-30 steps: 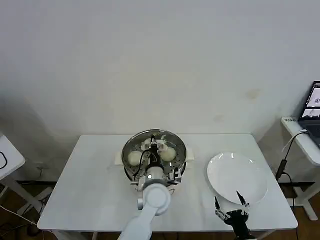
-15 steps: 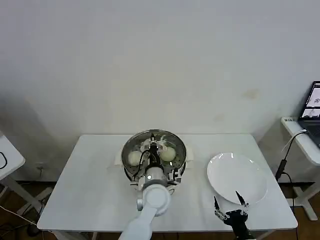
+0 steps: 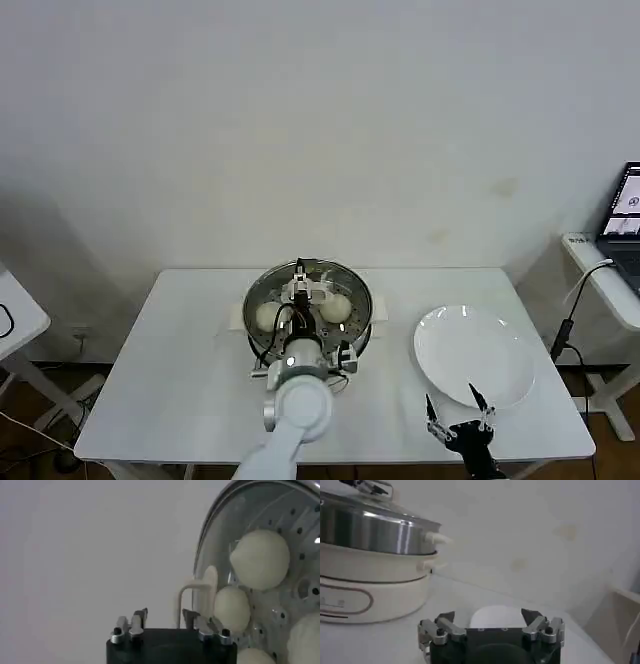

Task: Take steamed baozi put them in steamer then cover it.

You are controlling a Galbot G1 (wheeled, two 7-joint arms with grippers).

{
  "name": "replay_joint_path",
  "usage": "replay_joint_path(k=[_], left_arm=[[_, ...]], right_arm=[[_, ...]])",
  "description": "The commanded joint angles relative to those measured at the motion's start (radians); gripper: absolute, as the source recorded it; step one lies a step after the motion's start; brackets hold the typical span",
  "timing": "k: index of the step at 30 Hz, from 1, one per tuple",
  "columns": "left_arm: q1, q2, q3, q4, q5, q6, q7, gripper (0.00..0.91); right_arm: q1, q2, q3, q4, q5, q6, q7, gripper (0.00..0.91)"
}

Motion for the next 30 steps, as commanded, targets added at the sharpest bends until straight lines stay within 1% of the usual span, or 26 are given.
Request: replay_joint_path(k=[1,5,8,10,11,13,15,16,18,19,21,23,24,25,26,27,28,30], left_arm=[[0.100,0.062,0.028,-0.166,-0.035,-0.009,-0.005,0.907],[0.131,0.085,0.029,-0.230,-0.068,-0.016,-0.020,0.907],[0.159,0.121,0.020,-0.296,-0.167,-0.020,-0.066,0.907],[0.192,0.169,-0.023,-0.344,-0.288,-0.029,-0.146,0.907],[0.204,0.182,-0.048,-0.371,-0.330,-0.034,-0.173,0.907],[0.274,0.245,-0.136,-0.428,-0.476,-0.070,-0.271,0.907],[0.320,0.275,-0.201,-0.462,-0.630,-0.094,-0.361,0.907],[0.350,0.278,-0.240,-0.475,-0.726,-0.120,-0.406,0.907],[0.413,0.258,-0.320,-0.491,-0.931,-0.171,-0.518,0.907],[0.451,0.245,-0.358,-0.494,-1.040,-0.215,-0.568,0.907],[0.512,0.216,-0.431,-0.502,-1.231,-0.334,-0.632,0.907],[0.586,0.185,-0.505,-0.526,-1.422,-0.376,-0.653,0.907],[0.602,0.193,-0.552,-0.518,-1.553,-0.389,-0.662,0.907],[0.619,0.197,-0.611,-0.500,-1.671,-0.420,-0.654,0.907],[0.625,0.193,-0.695,-0.446,-1.796,-0.461,-0.634,0.907],[0.632,0.199,-0.715,-0.428,-1.832,-0.474,-0.632,0.907],[0.646,0.203,-0.742,-0.394,-1.863,-0.543,-0.630,0.907],[0.663,0.200,-0.786,-0.373,-1.883,-0.523,-0.596,0.907]], right_arm=[[0.000,-0.001,-0.002,-0.002,-0.002,0.001,0.000,0.907],[-0.001,-0.003,-0.002,-0.005,-0.002,0.003,0.000,0.907],[-0.003,-0.004,-0.002,-0.005,-0.002,0.005,0.000,0.907],[-0.008,-0.009,0.000,-0.002,-0.001,0.007,0.000,0.907],[-0.011,-0.011,0.001,-0.001,-0.001,0.007,0.001,0.907],[-0.017,-0.016,-0.005,0.002,0.001,0.007,0.003,0.907],[-0.026,-0.030,-0.008,0.004,0.012,0.008,0.003,0.907],[-0.031,-0.042,-0.007,0.005,0.023,0.013,0.005,0.907],[-0.044,-0.070,-0.005,0.012,0.063,0.014,0.008,0.907],[-0.053,-0.092,-0.001,0.016,0.082,0.015,0.011,0.907],[-0.066,-0.127,0.009,0.021,0.110,0.023,0.014,0.907],[-0.080,-0.179,0.013,0.025,0.156,0.030,0.019,0.907],[-0.070,-0.181,0.010,0.031,0.166,0.017,0.019,0.907],[-0.059,-0.175,-0.005,0.044,0.166,-0.003,0.019,0.907],[-0.049,-0.169,-0.019,0.050,0.179,-0.017,0.018,0.907],[-0.048,-0.170,-0.032,0.053,0.191,-0.028,0.018,0.907],[-0.049,-0.169,-0.035,0.052,0.191,-0.028,0.018,0.907],[-0.046,-0.170,-0.039,0.040,0.182,-0.026,0.019,0.907]])
